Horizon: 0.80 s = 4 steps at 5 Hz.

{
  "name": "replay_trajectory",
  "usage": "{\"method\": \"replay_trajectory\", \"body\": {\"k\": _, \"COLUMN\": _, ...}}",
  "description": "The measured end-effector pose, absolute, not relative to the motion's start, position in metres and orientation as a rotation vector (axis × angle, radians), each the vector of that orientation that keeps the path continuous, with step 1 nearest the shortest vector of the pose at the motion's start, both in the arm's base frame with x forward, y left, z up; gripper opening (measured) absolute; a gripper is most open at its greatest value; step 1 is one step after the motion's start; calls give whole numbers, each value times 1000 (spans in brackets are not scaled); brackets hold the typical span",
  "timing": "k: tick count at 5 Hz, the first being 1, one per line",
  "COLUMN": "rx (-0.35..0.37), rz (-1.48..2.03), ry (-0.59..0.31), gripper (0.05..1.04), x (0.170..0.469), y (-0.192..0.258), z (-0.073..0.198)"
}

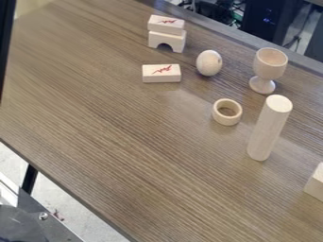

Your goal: Put the block on top of the rectangular block on the arch

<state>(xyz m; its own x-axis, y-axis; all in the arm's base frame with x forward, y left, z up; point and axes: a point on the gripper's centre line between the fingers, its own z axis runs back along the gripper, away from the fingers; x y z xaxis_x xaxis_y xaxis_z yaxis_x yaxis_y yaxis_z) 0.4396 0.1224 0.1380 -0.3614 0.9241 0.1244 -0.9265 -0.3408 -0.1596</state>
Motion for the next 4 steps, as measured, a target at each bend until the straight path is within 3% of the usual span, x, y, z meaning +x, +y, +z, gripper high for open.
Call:
{"method": "replay_trajectory", "body": {"k": 2, "rx": 78, "rz": 2004, "ry": -146, "gripper": 999, "x": 430, "y": 118, "z": 93}}
{"method": "replay_trajectory", "body": {"k": 4, "rx": 50, "rz": 2123, "ry": -205, "gripper": 999, "x": 417, "y": 104, "z": 98}}
